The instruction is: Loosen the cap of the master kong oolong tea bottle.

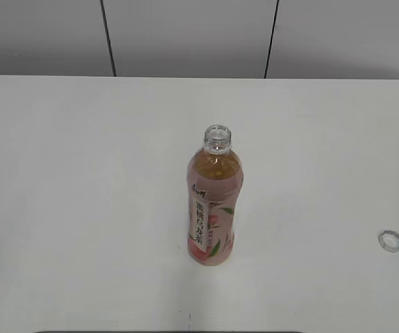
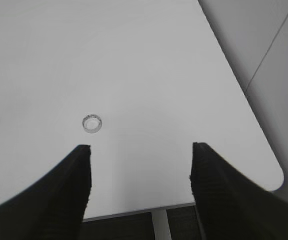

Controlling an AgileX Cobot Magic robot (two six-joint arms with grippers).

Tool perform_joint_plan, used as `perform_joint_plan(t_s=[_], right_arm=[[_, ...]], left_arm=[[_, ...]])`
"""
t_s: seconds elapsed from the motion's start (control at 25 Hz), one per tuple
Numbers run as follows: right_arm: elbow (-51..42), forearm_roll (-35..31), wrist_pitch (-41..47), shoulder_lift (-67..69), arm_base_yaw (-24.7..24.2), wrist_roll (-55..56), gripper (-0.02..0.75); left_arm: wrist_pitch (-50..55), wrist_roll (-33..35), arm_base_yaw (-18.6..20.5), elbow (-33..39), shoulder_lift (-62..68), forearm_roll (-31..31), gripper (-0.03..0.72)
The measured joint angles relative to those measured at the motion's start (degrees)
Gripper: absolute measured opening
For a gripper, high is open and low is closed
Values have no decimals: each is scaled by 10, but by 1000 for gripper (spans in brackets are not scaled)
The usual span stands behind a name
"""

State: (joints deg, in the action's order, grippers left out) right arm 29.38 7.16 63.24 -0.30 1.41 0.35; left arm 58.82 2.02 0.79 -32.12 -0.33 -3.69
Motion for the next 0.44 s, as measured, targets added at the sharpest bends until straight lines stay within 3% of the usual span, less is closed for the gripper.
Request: perform_joint_plan(t_s=[0.44], right_arm=[[0, 0, 0, 0, -6, 0, 473]], left_arm=[[0, 0, 2, 0, 0, 0, 469]])
